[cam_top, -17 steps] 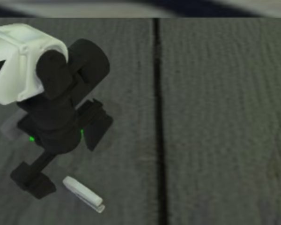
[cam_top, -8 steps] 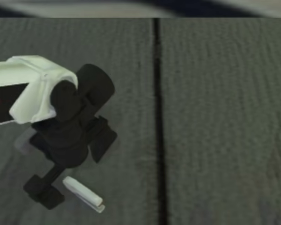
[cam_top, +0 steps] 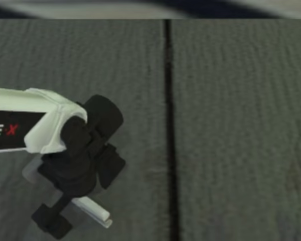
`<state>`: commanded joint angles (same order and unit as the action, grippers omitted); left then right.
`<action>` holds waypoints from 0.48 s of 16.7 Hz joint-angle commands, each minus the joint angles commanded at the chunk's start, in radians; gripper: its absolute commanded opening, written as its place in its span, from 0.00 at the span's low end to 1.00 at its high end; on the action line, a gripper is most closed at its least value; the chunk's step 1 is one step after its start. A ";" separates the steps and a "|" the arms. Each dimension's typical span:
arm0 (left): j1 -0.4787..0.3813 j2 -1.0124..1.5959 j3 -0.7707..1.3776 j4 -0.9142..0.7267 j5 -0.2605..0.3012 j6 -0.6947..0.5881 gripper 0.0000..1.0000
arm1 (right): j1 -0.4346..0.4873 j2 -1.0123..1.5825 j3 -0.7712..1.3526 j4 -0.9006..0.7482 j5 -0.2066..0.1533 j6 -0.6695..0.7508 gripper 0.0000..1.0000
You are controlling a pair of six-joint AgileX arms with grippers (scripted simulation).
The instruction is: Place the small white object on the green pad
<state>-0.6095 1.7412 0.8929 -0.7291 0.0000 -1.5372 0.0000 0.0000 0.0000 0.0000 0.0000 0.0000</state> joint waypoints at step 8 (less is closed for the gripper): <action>0.000 0.000 0.000 0.000 0.000 0.000 0.55 | 0.000 0.000 0.000 0.000 0.000 0.000 1.00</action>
<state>-0.6095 1.7412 0.8929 -0.7291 0.0000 -1.5372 0.0000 0.0000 0.0000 0.0000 0.0000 0.0000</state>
